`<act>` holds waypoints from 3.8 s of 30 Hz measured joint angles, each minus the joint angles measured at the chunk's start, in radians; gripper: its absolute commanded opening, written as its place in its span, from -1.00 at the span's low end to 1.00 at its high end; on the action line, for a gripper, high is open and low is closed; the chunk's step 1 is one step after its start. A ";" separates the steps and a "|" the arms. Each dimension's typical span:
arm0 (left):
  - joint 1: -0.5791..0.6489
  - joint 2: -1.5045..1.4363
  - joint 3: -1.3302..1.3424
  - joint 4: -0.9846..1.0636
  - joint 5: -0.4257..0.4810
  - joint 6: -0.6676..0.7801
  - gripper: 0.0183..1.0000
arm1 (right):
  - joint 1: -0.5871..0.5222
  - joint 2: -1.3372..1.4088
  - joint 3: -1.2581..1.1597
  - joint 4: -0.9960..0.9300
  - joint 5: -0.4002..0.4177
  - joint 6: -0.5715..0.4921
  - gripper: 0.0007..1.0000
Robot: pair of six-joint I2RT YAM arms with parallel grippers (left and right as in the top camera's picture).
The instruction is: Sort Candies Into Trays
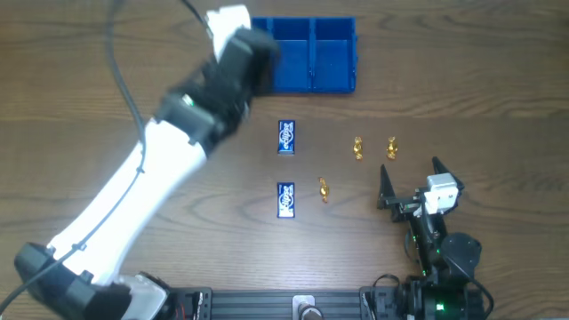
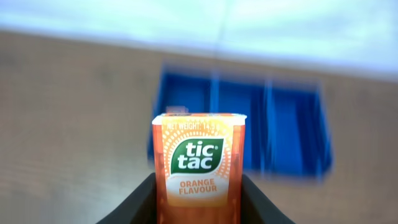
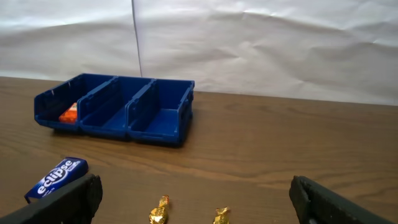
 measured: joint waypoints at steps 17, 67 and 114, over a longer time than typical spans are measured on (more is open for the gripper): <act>0.196 0.575 0.238 0.032 0.256 0.103 -0.25 | 0.000 0.000 0.000 0.000 0.000 0.000 1.00; 0.540 -1.595 -1.590 0.550 0.416 0.431 1.00 | 0.000 -0.001 0.000 0.001 0.000 0.000 1.00; 0.542 -1.600 -1.590 0.550 0.423 0.432 1.00 | 0.905 1.943 1.257 -0.883 0.159 0.827 0.70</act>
